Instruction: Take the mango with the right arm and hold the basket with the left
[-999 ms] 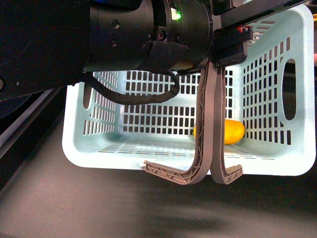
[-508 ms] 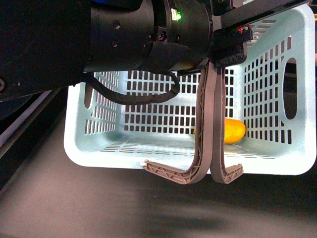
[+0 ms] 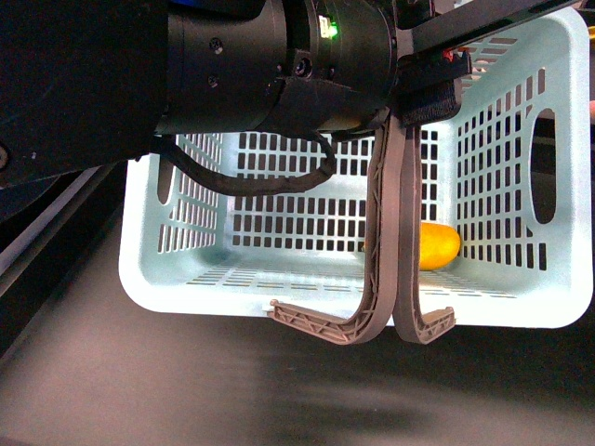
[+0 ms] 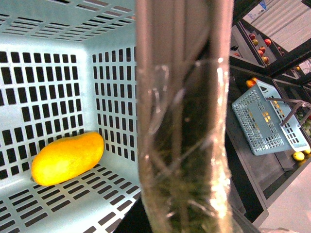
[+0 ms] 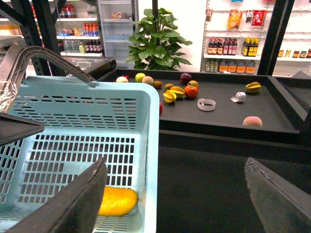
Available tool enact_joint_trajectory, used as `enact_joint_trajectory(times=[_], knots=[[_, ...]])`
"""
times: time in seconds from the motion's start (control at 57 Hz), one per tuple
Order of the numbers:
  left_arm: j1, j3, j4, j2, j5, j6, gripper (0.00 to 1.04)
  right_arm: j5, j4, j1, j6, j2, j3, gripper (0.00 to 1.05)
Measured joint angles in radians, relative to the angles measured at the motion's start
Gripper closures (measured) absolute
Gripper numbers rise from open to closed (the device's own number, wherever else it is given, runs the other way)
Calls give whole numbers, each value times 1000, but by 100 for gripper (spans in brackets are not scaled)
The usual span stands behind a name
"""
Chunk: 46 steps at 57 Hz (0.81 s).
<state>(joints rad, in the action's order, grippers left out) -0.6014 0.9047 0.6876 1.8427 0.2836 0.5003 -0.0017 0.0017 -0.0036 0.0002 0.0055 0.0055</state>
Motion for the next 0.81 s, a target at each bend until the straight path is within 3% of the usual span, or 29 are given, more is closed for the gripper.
enact_joint_trajectory(times=[0.035,0.193,0.298,0.473,0.596,0.806], knots=[[0,0,0,0,0,0,99,0,0,0,1,0,0,6],[0,0,0,0,-4,-4,99,0,0,0,0,0,0,8],[-11,6,-18,9,-213,-167,99,0,0,0,0,0,0,8],[21,101,-26,48,-392,-256,99,0,0,0,0,0,0,8],[72,195,-60,71,-514,-158,99,0,0,0,0,0,0,8],[141,288,-162,110,-690,171,99,0,0,0,0,0,0,8]])
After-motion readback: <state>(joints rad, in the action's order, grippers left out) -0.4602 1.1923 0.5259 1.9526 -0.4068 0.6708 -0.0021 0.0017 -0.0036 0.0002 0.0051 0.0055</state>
